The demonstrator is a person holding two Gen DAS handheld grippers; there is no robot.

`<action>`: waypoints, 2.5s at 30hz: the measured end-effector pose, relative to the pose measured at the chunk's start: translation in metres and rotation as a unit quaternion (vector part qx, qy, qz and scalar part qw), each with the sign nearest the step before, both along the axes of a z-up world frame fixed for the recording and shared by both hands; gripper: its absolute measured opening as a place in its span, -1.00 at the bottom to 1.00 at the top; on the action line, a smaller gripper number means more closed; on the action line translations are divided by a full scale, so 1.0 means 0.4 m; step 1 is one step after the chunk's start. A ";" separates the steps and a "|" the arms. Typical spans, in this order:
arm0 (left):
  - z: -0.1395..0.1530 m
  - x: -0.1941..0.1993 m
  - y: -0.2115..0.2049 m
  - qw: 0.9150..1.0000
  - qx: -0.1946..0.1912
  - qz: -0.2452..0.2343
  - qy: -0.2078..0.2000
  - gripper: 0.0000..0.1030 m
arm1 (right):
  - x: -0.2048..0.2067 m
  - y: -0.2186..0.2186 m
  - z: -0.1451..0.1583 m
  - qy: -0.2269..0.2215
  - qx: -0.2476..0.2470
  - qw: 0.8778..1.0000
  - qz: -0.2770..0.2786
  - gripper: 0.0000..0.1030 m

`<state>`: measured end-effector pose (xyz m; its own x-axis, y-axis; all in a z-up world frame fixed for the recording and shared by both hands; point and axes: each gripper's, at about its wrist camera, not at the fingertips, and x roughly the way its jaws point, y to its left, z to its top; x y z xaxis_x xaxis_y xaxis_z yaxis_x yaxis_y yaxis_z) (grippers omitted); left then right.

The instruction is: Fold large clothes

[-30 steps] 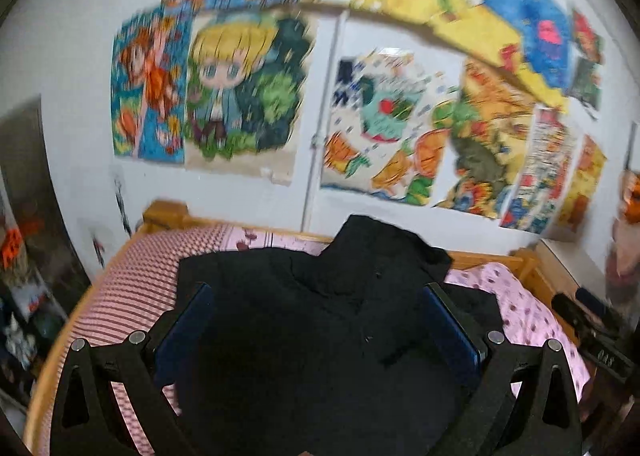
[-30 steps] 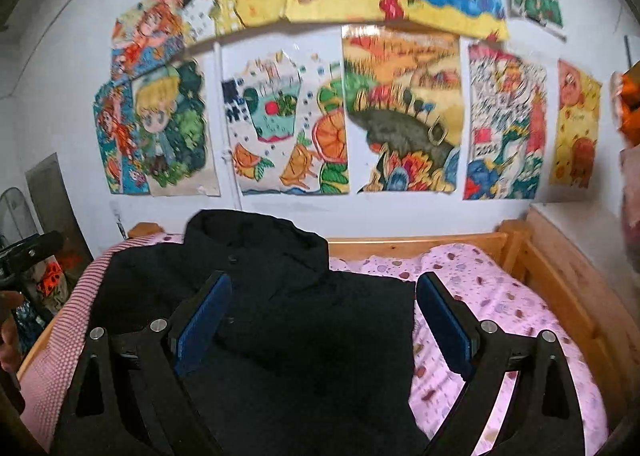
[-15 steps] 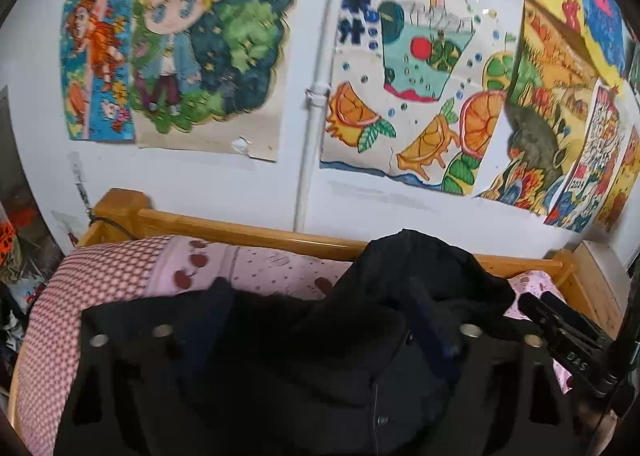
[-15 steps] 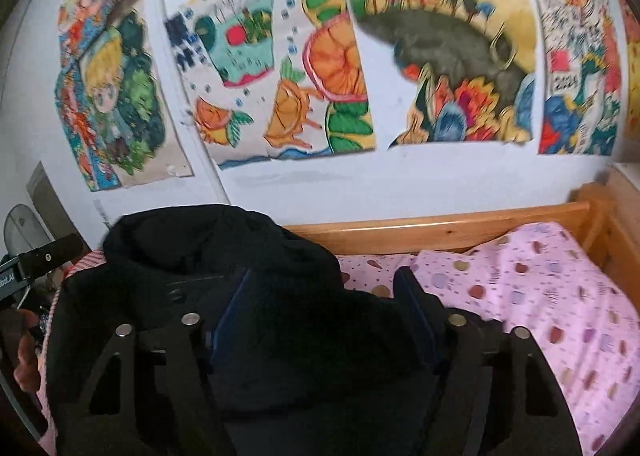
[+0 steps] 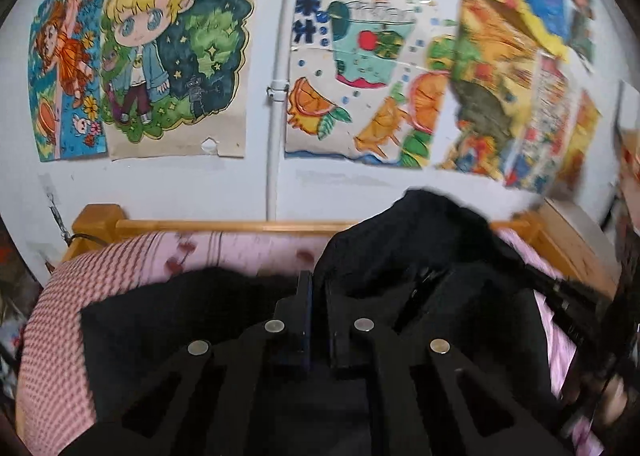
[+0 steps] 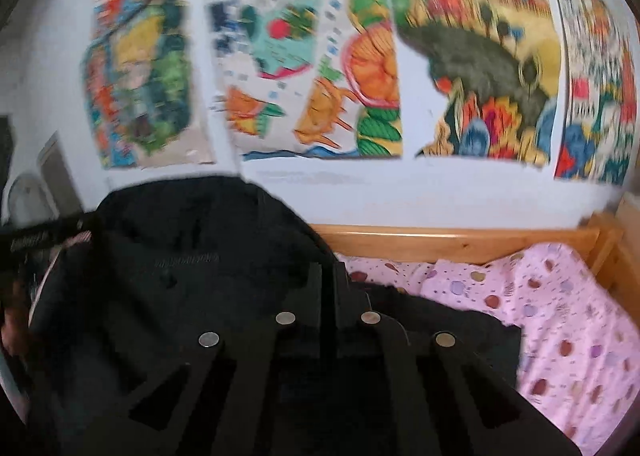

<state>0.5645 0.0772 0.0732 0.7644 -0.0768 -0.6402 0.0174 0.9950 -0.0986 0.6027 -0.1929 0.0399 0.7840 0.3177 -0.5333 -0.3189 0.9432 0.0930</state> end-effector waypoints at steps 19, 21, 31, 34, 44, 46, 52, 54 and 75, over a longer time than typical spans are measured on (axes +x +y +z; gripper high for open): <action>-0.164 -0.114 -0.014 0.995 0.044 -0.012 0.091 -0.82 | -0.140 -0.052 -0.171 0.077 -0.036 0.996 0.009 -0.95; -0.141 -0.139 0.004 0.996 0.023 -0.022 0.086 -0.72 | -0.147 -0.072 -0.137 0.072 -0.020 0.997 0.010 -0.95; -0.009 -0.180 0.029 0.999 -0.036 -0.003 -0.021 0.30 | -0.081 -0.132 0.026 0.027 0.071 0.997 -0.013 -0.31; -0.021 -0.108 -0.004 0.999 -0.050 0.007 0.006 0.30 | -0.024 -0.074 0.017 0.048 0.089 0.995 0.008 -0.32; -0.233 -0.036 -0.110 0.988 0.112 -0.031 0.100 0.10 | -0.008 0.070 -0.153 0.133 -0.026 0.989 0.062 -0.35; -0.254 -0.032 -0.113 0.988 0.119 -0.024 0.092 0.10 | -0.005 0.069 -0.179 0.133 -0.018 0.989 0.061 -0.35; -0.264 -0.057 -0.123 0.988 0.142 -0.016 0.055 0.11 | -0.022 0.058 -0.208 0.109 0.001 0.993 0.043 -0.35; -0.247 -0.069 -0.109 0.991 0.121 -0.018 0.048 0.11 | -0.044 0.043 -0.191 0.092 0.017 0.995 0.043 -0.35; 0.003 -0.363 -0.072 0.999 -0.028 0.013 -0.010 0.89 | -0.335 -0.102 0.068 0.038 0.071 0.996 0.040 0.56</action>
